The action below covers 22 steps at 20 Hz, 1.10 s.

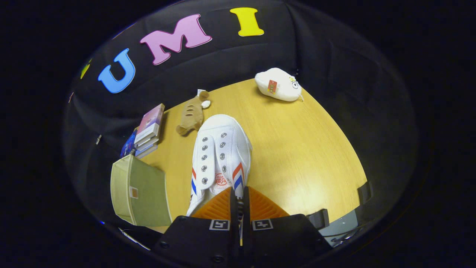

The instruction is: Open the storage box then place both shoes into the box .Put the left shoe in first, then the right shoe, with the right side of both shoes facing outward in a uniform manner.

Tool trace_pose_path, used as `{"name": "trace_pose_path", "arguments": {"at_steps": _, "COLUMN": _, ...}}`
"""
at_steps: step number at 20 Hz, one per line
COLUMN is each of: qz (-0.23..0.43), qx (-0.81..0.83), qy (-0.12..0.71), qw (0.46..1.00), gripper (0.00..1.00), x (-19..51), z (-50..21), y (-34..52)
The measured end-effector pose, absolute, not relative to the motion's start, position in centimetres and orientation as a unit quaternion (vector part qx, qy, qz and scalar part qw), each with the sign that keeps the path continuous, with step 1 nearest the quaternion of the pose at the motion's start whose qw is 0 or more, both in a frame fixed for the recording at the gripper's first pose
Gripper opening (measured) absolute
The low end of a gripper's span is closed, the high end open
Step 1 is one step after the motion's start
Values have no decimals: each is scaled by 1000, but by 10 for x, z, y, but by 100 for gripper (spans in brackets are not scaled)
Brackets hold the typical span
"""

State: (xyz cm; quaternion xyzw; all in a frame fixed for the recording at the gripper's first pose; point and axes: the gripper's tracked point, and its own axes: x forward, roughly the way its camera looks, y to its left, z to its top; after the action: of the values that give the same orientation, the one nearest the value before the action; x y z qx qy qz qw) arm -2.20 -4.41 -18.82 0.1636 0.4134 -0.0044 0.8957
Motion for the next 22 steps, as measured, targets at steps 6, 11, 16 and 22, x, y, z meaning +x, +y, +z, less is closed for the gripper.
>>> {"name": "trace_pose_path", "arguments": {"at_steps": 6, "qz": 41, "qx": 170, "qy": 400, "qw": 900, "gripper": 7, "x": -22, "z": -148, "y": 42}}
{"name": "trace_pose_path", "arguments": {"at_steps": 11, "qz": 90, "qx": 191, "qy": 402, "qw": 891, "gripper": 7, "x": -25, "z": -127, "y": 126}}
{"name": "trace_pose_path", "arguments": {"at_steps": 16, "qz": 130, "qx": 171, "qy": 419, "qw": 882, "gripper": 7, "x": -31, "z": -126, "y": 201}}
{"name": "trace_pose_path", "arguments": {"at_steps": 22, "qz": 151, "qx": 161, "qy": 451, "qw": 865, "gripper": 7, "x": -36, "z": -154, "y": 269}}
